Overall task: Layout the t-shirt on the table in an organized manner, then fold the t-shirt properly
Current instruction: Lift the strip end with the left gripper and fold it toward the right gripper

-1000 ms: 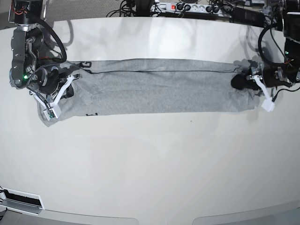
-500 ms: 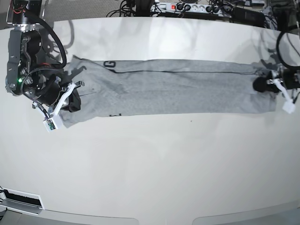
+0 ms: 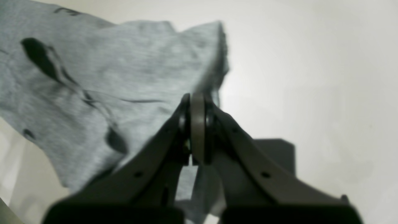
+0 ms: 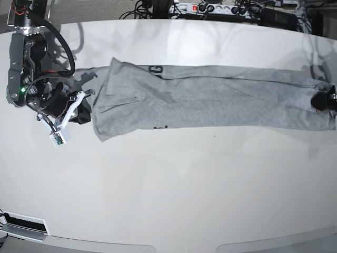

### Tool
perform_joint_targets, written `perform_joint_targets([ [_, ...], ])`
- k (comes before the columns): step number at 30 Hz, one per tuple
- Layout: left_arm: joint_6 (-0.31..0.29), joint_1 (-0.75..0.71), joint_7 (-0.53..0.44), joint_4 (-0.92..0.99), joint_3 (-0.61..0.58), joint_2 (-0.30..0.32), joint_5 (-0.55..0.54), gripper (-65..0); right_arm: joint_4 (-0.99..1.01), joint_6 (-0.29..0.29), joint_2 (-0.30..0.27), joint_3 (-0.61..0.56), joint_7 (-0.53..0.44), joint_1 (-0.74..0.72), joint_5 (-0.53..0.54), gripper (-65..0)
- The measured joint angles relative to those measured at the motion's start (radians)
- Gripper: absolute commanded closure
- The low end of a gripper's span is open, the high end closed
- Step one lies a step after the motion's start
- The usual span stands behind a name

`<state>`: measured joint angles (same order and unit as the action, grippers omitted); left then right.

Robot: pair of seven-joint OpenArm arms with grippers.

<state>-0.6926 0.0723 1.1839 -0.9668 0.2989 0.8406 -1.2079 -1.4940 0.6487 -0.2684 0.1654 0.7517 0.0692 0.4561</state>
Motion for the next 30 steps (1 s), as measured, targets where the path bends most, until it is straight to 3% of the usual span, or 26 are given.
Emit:
perform_joint_targets([
  [3, 0.0, 0.0, -0.005, -0.002, 0.0, 0.007, -0.016, 0.0, 0.0, 0.0, 0.0, 0.0, 0.0, 0.0, 0.0, 0.0],
  [8, 0.001, 0.0, 0.092, -0.002, 0.0, 0.004, -0.251, 0.0, 0.0, 0.0, 0.0, 0.0, 0.0, 0.0, 0.0, 0.0],
  [13, 0.001, 0.0, 0.169, -0.067, 0.0, -0.015, -0.251, 0.0, 0.0, 0.0, 0.0, 0.0, -0.005, 0.0, -0.002, 0.0],
  [24, -0.001, -0.069, 0.2, -0.348, 0.0, -0.189, -0.25, 0.0, -0.001, 0.0, 0.001, 0.0, -0.011, 0.0, 0.0, 0.0],
  [30, 0.0, -0.078, 0.187, -0.361, 0.0, -0.285, -0.251, 0.0, -0.001, 0.0, 0.003, 0.0, -0.012, 0.0, 0.0, 0.0],
])
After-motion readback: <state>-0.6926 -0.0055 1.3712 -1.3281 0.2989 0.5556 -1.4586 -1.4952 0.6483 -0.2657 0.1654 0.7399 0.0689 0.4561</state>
